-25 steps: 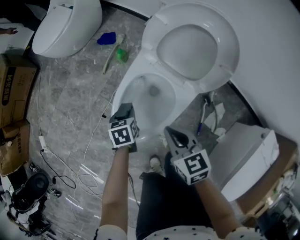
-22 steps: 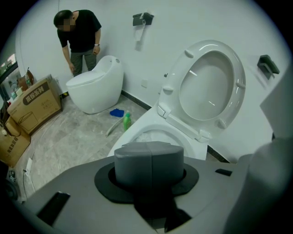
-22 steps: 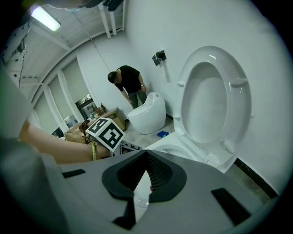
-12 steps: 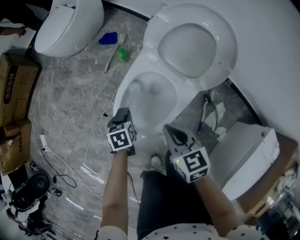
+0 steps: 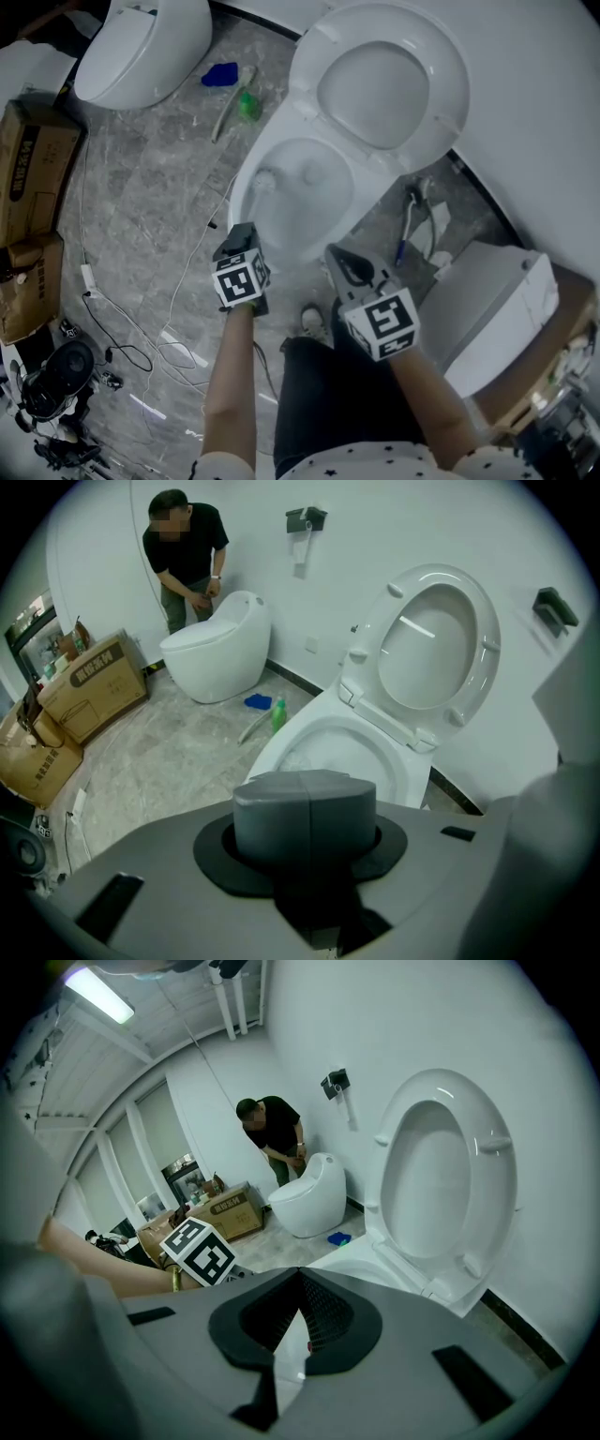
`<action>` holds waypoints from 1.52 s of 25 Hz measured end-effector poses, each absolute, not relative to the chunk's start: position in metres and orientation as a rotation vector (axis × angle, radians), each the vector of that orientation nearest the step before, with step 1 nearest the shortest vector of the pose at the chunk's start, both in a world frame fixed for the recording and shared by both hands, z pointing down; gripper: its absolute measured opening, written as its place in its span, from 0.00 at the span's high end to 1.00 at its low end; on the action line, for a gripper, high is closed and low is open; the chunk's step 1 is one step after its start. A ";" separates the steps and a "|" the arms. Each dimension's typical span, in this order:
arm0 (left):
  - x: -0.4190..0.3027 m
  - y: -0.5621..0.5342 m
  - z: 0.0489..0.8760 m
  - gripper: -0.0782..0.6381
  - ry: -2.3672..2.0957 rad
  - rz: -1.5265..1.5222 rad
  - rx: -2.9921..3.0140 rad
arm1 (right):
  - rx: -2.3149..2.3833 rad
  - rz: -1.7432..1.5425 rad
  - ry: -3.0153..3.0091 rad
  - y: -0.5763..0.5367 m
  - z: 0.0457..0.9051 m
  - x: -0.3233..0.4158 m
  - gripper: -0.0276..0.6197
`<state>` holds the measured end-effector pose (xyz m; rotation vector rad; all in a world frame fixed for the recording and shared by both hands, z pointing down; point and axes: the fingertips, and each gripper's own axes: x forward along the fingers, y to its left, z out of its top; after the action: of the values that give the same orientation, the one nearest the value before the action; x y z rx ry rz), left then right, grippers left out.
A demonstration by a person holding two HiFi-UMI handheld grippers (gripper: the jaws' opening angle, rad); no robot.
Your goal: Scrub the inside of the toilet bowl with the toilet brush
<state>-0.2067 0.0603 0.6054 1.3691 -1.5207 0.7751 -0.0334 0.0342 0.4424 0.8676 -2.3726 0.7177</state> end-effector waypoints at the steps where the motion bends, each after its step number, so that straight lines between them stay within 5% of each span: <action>1: -0.208 0.063 0.605 0.68 -1.523 0.779 1.368 | 0.864 0.718 -2.373 0.036 0.442 -0.034 0.95; 38: -0.202 0.177 0.595 0.68 -1.474 0.874 1.255 | 0.843 0.691 -2.395 0.082 0.415 -0.038 0.95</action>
<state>-0.2019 0.1774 0.5947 1.2554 -1.4738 0.8742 -0.0385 0.0819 0.4153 0.8425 -2.3949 0.6908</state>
